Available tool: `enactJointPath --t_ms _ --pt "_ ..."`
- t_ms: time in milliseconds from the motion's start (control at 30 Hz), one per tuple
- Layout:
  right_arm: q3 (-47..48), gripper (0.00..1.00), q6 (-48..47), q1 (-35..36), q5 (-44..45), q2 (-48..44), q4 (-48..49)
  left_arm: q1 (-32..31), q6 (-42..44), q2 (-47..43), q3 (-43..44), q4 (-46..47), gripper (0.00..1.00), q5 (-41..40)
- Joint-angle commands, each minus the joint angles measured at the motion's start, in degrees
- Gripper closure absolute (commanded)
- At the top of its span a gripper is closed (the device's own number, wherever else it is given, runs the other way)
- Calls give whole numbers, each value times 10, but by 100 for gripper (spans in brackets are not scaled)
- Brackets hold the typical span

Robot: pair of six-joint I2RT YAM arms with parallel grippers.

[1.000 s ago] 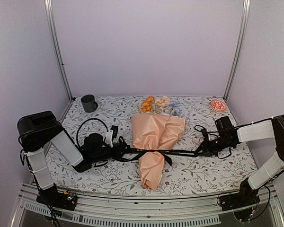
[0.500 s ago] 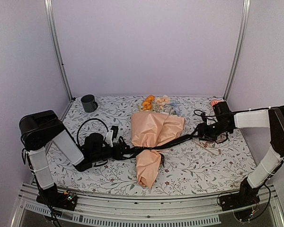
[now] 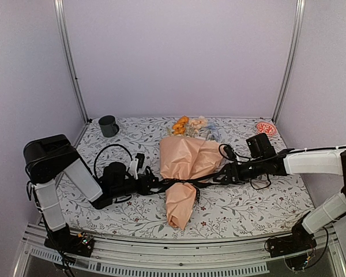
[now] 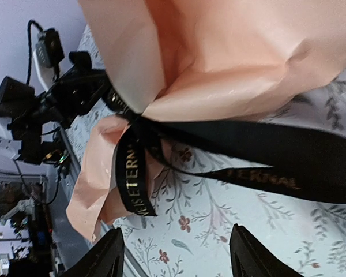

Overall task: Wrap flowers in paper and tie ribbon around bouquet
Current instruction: Tie the half-tied ribbon around the folded bouquet.

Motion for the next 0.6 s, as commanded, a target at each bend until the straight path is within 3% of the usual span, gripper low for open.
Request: enactJointPath --t_ms 0,67,200,333,433,567 --pt "-51 33 88 25 -186 46 203 -2 6 -3 3 9 100 5" --pt "-66 29 115 26 -212 70 273 -2 7 -4 3 9 100 5" --pt "-61 30 129 36 -227 122 309 -3 9 -7 3 3 100 2" --pt "-59 37 141 43 -228 170 329 -3 12 -8 6 -2 100 -1" --pt "-53 50 140 44 -225 195 337 -4 15 -6 9 -2 100 2" --pt "-45 47 144 52 -243 218 366 -5 16 -6 10 -4 100 1"
